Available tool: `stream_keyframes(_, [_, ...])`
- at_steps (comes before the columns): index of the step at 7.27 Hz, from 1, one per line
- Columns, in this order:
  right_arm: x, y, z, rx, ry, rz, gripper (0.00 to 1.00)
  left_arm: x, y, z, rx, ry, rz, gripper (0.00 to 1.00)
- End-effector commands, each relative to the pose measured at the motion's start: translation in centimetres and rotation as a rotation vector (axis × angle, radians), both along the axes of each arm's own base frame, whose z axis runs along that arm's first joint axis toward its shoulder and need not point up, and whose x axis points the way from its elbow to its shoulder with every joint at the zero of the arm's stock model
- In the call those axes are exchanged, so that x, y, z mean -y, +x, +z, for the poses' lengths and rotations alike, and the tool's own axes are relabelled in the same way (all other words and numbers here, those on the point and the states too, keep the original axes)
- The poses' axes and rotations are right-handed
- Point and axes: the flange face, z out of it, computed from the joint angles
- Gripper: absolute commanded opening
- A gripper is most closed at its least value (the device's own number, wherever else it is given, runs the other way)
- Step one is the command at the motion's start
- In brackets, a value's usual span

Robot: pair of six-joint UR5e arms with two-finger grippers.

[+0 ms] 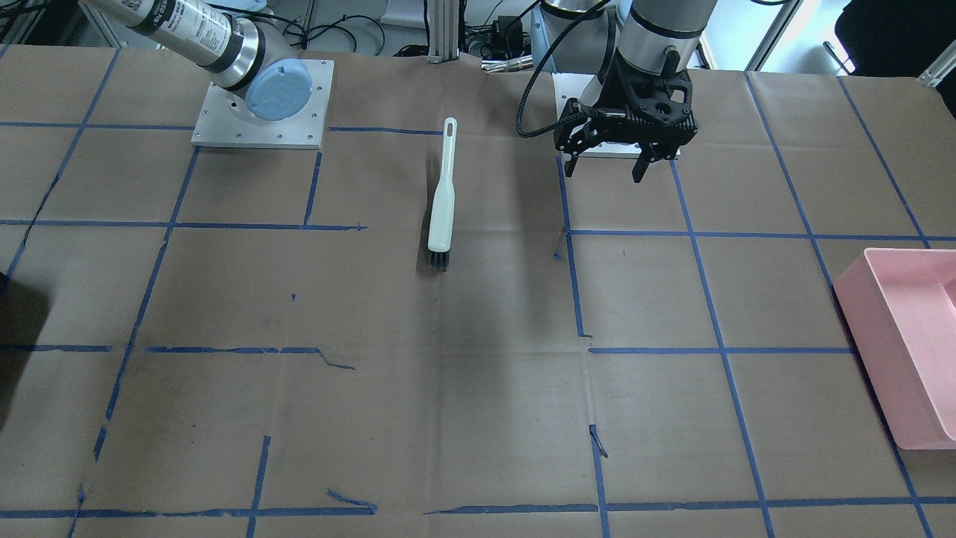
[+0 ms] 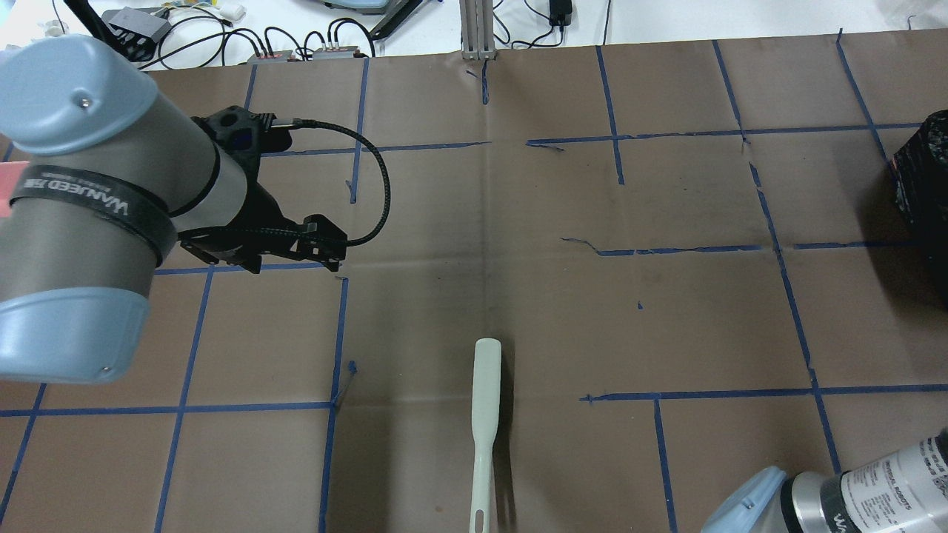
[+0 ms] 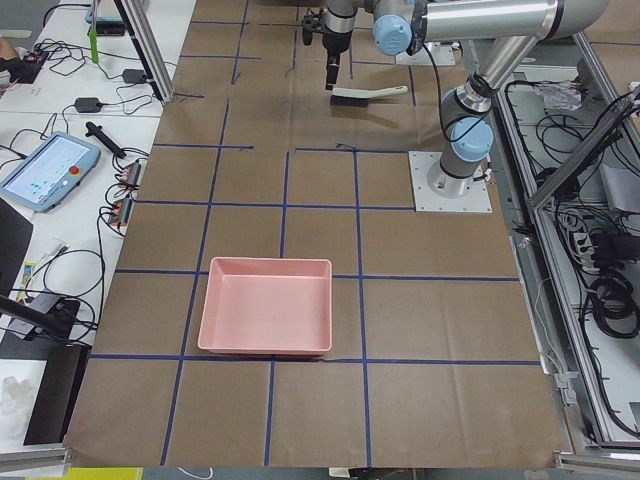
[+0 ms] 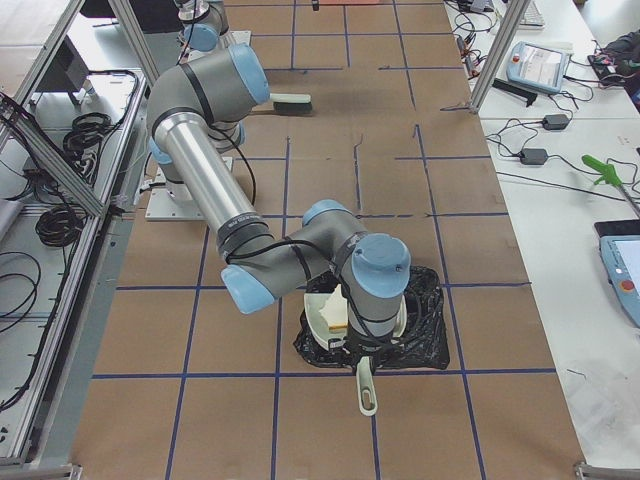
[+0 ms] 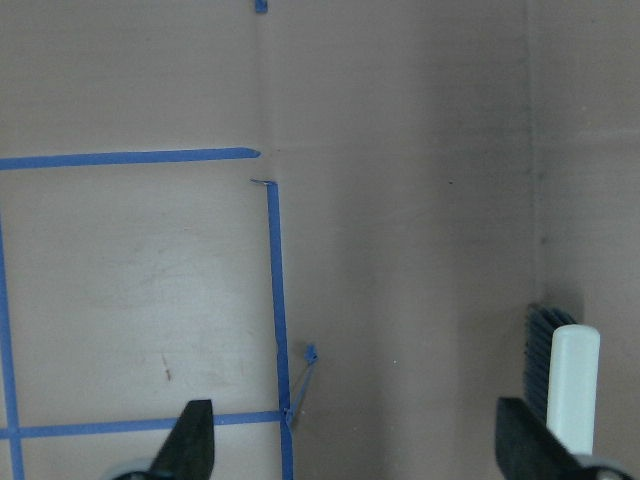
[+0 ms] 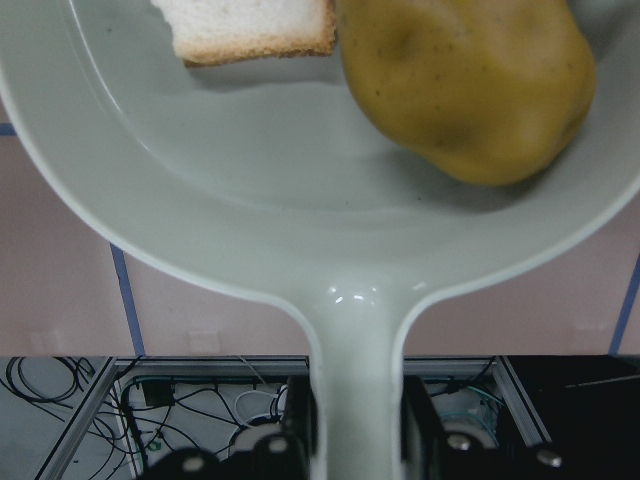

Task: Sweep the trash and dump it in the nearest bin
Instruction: 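Open the left gripper and raise it away from the brush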

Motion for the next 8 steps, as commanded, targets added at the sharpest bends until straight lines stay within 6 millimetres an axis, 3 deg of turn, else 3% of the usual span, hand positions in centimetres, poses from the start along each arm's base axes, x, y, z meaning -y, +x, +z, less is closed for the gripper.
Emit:
stream_keyframes(1, [2.0,2.3,1.1,-0.066,0.018,-0.012,0.00,-1.1,0.4,3.4,-0.004,0.127,0.018,1.00])
stream_keyframes(2, [2.4,3.2,1.9,-0.075,0.011,-0.013,0.00,-1.5,0.3,5.2,-0.006,0.119,0.018,1.00])
stream_keyframes(5, [2.1,3.1,2.2,-0.106,0.031,-0.039,0.00,-1.5,0.3,2.0,-0.010,0.152,-0.004,1.00])
stream_keyframes(6, [2.2,2.9,1.8,-0.108,0.038,-0.039,0.00,-1.8,0.3,1.3,-0.009,0.153,-0.103,0.99])
stream_keyframes(8, [2.1,2.8,2.0,-0.119,0.043,-0.041,0.00,-1.6,-0.8,1.7,-0.049,0.114,-0.193,0.99])
